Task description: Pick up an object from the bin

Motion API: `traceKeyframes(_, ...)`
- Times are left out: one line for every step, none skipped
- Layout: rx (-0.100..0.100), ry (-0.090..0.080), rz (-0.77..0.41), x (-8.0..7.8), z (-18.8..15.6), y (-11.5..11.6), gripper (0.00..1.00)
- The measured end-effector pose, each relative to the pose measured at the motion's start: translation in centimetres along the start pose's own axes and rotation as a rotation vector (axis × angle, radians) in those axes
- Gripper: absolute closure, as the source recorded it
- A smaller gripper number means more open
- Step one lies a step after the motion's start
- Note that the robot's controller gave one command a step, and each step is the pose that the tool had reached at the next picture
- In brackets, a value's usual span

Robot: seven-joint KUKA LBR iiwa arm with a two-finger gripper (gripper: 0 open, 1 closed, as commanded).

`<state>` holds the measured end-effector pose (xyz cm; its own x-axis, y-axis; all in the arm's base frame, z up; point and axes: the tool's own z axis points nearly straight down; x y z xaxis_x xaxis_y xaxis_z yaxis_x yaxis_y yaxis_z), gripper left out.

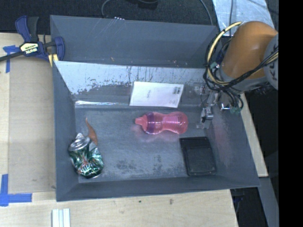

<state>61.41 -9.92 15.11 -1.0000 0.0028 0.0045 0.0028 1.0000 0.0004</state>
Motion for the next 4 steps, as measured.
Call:
traceKeyframes(0.001,-0.008,-0.002,-0.2,-0.5,0.0,0.0)
traceKeyframes(0.001,-0.012,0.073,1.3,3.0,0.8,0.0)
traceKeyframes(0.002,-0.007,0.07,4.0,6.4,4.2,0.0)
traceKeyframes(0.001,-0.015,0.166,3.0,8.0,6.2,1.0)
